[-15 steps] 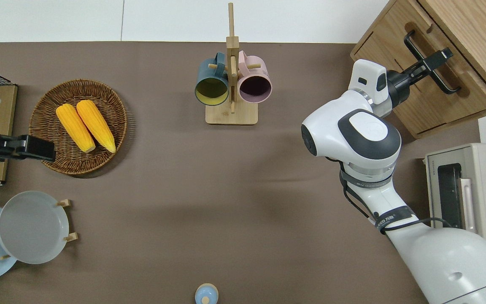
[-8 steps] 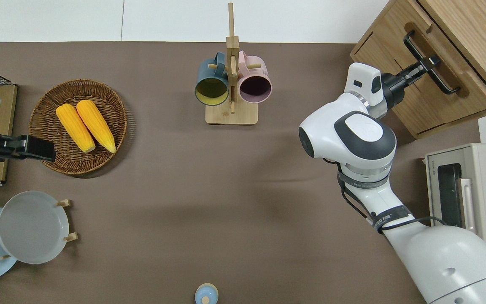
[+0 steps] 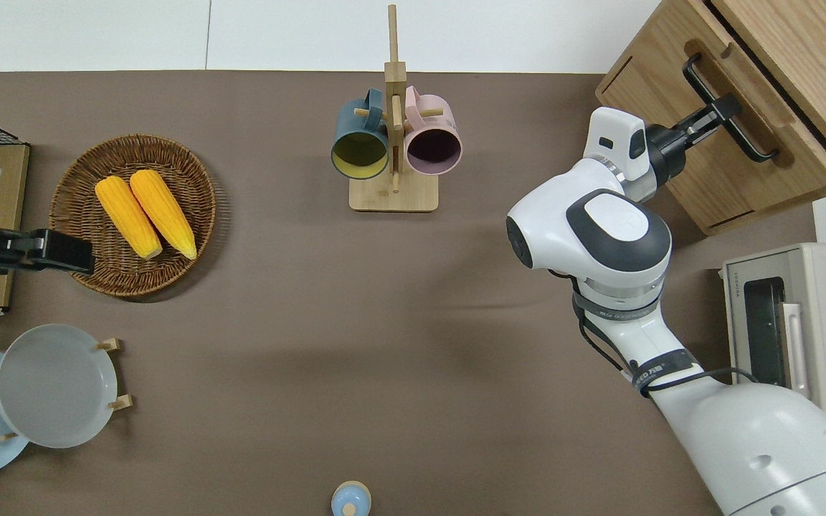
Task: Slide drawer open with right arm
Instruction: 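Pull the handle toward the robot to slide the drawer out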
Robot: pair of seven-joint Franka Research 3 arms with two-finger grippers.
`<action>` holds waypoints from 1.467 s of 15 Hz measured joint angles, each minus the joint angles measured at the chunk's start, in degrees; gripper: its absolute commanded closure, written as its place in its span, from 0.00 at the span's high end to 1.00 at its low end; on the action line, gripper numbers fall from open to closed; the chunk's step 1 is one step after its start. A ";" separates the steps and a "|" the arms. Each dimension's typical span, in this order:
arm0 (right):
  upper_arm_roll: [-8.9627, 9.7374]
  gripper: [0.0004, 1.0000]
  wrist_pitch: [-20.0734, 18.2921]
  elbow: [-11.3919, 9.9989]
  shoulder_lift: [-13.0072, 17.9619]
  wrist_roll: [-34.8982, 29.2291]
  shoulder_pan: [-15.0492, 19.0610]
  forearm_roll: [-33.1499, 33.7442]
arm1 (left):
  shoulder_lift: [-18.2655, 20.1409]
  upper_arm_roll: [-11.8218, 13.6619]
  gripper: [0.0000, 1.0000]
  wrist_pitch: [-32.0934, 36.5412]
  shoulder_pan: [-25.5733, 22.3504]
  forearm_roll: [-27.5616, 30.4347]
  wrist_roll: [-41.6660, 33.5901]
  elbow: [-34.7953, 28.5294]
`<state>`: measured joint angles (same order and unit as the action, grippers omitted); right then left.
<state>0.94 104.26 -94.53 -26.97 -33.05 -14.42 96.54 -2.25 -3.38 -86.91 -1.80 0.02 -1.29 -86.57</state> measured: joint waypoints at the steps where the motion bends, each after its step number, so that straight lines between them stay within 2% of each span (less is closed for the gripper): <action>1: 0.00 0.00 -0.34 -0.07 0.00 0.00 -0.26 -0.06 | 0.00 0.00 0.99 0.00 0.00 0.00 0.00 0.00; 6: 0.04 0.00 -3.82 -0.51 0.00 0.13 -2.89 -1.30 | 0.00 0.00 0.99 0.00 0.00 0.00 0.00 0.00; 14: 0.05 0.00 -12.29 -0.58 0.12 0.27 -10.65 -7.19 | 0.00 0.00 0.99 0.00 0.00 0.00 0.00 0.00; 22: 0.07 0.00 -17.76 -0.70 0.05 0.44 -16.90 -10.51 | 0.00 0.00 0.99 0.00 0.00 0.00 0.00 0.00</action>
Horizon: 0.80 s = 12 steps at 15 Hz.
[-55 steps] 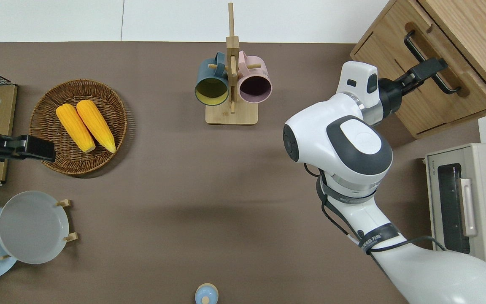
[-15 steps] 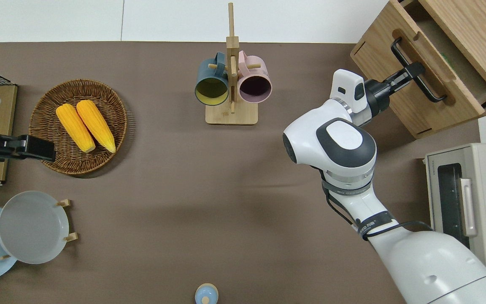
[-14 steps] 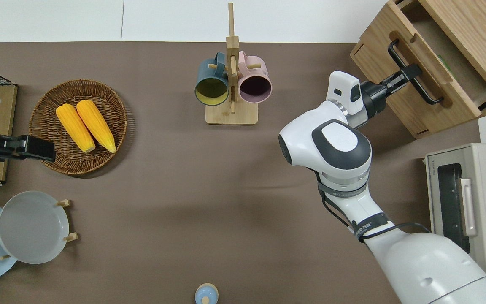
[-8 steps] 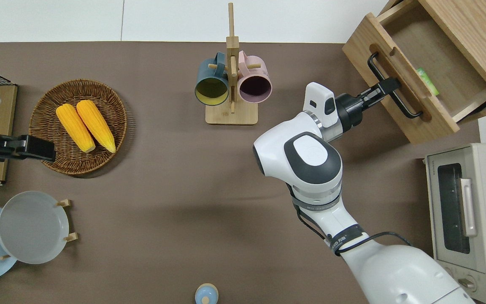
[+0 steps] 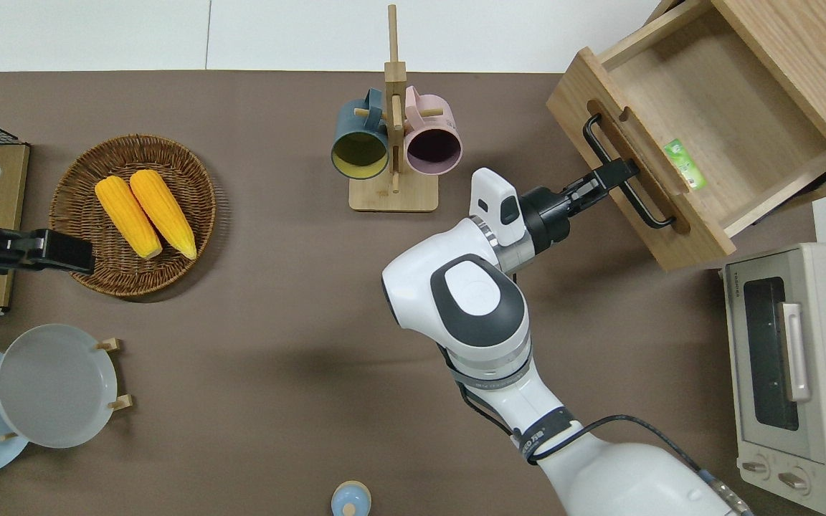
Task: Slide drawer open with right arm
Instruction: 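Pull the handle toward the robot to slide the drawer out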
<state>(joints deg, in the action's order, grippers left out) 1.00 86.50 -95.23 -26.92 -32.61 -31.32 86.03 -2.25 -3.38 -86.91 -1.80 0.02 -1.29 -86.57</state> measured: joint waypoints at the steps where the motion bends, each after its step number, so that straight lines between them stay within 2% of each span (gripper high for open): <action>1: 0.01 0.00 -0.73 0.00 -0.06 0.00 -0.81 -0.32 | 0.00 0.00 0.99 0.00 0.00 0.00 0.00 0.00; 9: 0.01 0.00 -4.25 0.18 -0.21 0.00 -6.15 -3.04 | 0.00 0.00 0.99 0.00 0.00 0.00 0.00 0.00; 12: 0.02 0.00 -4.74 0.18 -0.21 0.00 -6.82 -3.38 | 0.00 0.00 0.99 0.00 0.00 0.00 0.00 0.00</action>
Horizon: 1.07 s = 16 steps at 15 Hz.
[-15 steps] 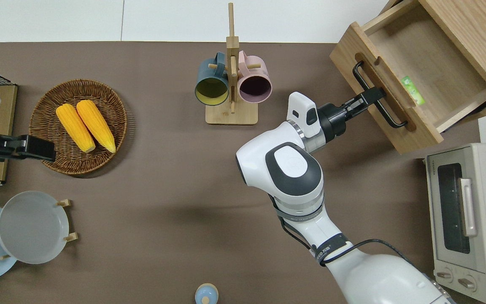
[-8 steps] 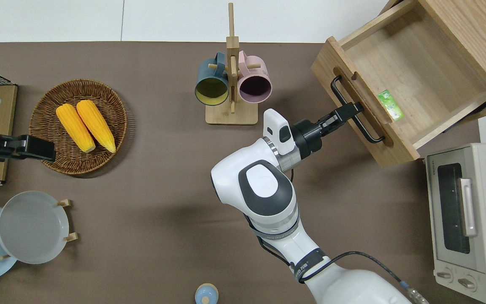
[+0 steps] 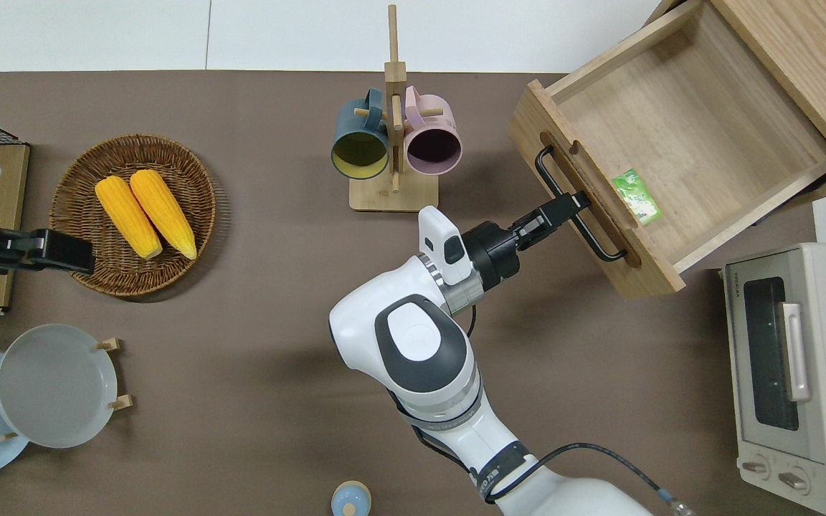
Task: Slide drawer open with right arm
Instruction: 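Release the handle and back the right gripper away from the drawer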
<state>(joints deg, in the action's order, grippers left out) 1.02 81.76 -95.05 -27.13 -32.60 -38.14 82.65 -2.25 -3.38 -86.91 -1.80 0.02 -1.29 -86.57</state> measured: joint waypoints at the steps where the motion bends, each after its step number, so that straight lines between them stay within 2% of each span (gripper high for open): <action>1: 0.00 0.00 -0.01 0.00 -0.02 0.00 -0.09 -0.02 | 0.00 0.00 0.99 0.00 0.00 0.00 0.00 0.00; 4: -0.05 0.01 -0.23 0.00 -0.13 0.00 -0.73 -0.17 | 0.00 0.00 0.99 0.00 0.00 0.00 0.00 0.00; 5: -0.06 0.13 -0.35 0.01 -0.14 0.00 -0.82 -0.22 | 0.00 0.00 0.99 0.00 0.00 0.00 0.00 0.00; 6: -0.07 0.32 -0.35 0.04 -0.15 0.00 -0.82 -0.22 | 0.00 0.00 0.99 0.00 0.00 0.00 0.00 0.00; 7: -0.07 0.71 -0.35 0.07 -0.17 0.00 -0.82 -0.22 | 0.00 0.00 0.99 0.00 0.00 0.00 0.00 0.00; 8: -0.06 0.98 -0.33 0.14 -0.22 0.12 -0.85 -0.22 | 0.00 0.00 0.99 0.00 0.00 0.00 0.00 0.00; 16: 0.11 0.98 0.00 1.90 -1.08 0.15 -1.56 -0.20 | 0.00 0.00 0.99 0.00 0.00 0.00 0.00 0.00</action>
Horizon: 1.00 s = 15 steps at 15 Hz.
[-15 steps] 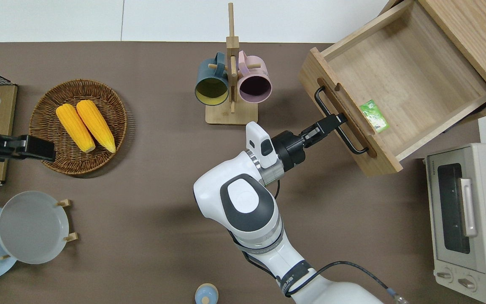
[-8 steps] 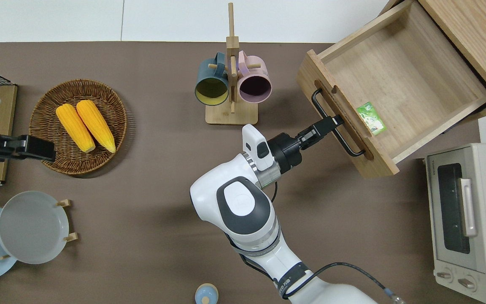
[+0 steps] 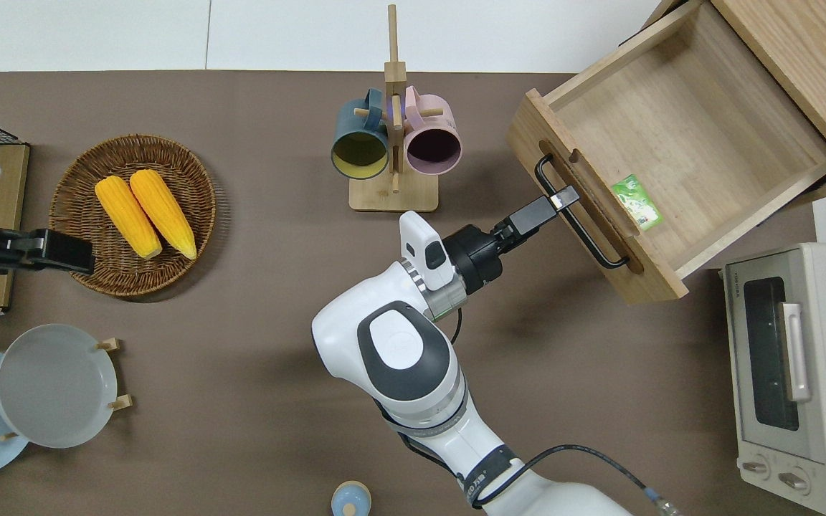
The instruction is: Slide drawer open with right arm
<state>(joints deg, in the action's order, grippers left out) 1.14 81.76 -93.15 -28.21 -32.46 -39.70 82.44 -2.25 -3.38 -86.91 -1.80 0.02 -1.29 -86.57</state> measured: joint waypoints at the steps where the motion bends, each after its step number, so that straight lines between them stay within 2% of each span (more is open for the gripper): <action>1: 0.00 0.98 0.00 0.08 -0.10 0.00 0.00 0.00 | 0.00 0.00 0.99 0.00 0.00 0.00 0.00 0.00; 7: 0.05 0.98 0.04 0.67 -0.26 0.00 -0.32 -0.31 | 0.00 0.00 0.99 0.00 0.00 0.00 0.00 0.00; 12: 0.25 0.98 -0.57 3.16 -0.53 0.27 -3.22 -2.59 | 0.00 0.00 0.99 0.00 0.00 0.00 0.00 0.00; 15: 0.62 0.98 -1.04 4.42 -0.78 0.41 -3.70 -4.02 | 0.00 0.00 0.99 0.00 0.00 0.00 0.00 0.00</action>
<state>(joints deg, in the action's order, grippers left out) 1.75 80.72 -88.73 -28.99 -32.05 -43.40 78.42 -2.25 -3.38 -86.91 -1.80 0.02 -1.29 -86.57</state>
